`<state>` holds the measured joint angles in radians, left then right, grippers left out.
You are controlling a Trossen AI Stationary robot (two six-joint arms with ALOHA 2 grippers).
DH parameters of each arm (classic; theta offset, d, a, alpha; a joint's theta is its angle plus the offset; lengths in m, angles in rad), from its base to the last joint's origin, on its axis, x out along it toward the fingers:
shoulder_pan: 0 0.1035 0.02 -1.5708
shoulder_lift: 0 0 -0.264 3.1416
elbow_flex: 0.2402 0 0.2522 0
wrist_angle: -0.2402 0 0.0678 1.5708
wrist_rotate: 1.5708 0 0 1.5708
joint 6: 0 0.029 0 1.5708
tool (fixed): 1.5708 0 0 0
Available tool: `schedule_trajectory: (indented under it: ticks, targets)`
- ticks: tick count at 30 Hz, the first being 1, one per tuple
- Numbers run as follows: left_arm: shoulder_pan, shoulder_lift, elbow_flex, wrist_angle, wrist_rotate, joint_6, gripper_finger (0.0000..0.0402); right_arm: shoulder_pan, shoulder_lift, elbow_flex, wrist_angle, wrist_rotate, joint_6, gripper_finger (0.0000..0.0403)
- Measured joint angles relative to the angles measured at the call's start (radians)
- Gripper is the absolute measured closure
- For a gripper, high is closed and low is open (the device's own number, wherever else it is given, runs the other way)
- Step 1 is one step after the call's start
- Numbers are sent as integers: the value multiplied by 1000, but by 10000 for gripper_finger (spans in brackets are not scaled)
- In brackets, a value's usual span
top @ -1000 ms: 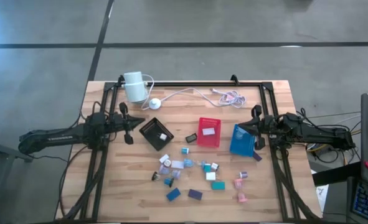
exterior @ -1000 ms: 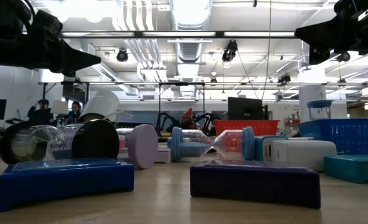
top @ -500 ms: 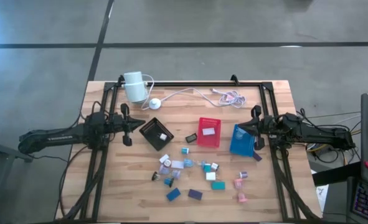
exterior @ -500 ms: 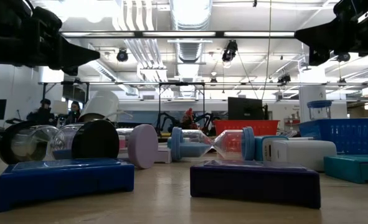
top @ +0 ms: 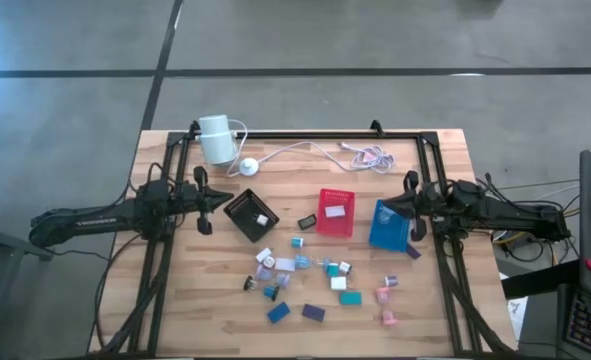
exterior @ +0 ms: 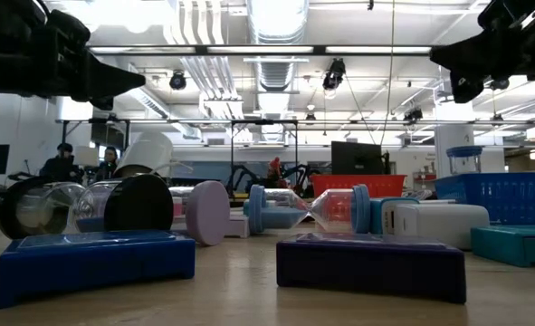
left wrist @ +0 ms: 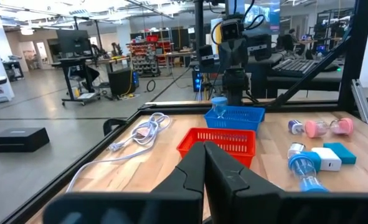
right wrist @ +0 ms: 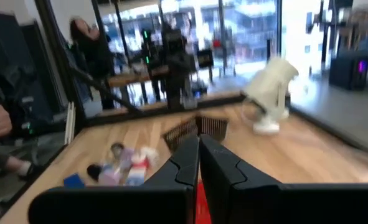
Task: Pick & Place Office items
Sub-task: Put the light blue hourglass into the blue bin
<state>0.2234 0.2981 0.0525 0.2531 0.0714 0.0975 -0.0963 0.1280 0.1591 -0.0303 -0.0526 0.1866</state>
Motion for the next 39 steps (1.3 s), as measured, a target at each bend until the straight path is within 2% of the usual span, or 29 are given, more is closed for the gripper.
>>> schedule_trajectory:
  ticks: [2,6,17,20,23,30,39]
  targets:
    - [0,0,0,0,-1,0,396,0,5,35,-70,1,18,390]
    - [0,1,13,0,-3,-3,393,8,79,88,-87,1,19,390]
    - [0,5,29,1,-4,-23,395,33,547,248,-46,18,-53,381]
    - [0,5,27,0,-4,-23,393,66,689,318,-42,16,-75,351]
    - [0,5,27,-1,-4,-23,391,105,829,406,-66,16,-76,304]
    - [0,5,27,-7,-4,-23,395,190,1134,671,-296,20,-63,200]
    - [0,5,26,-7,-4,-23,389,288,1458,870,-361,20,-15,143]
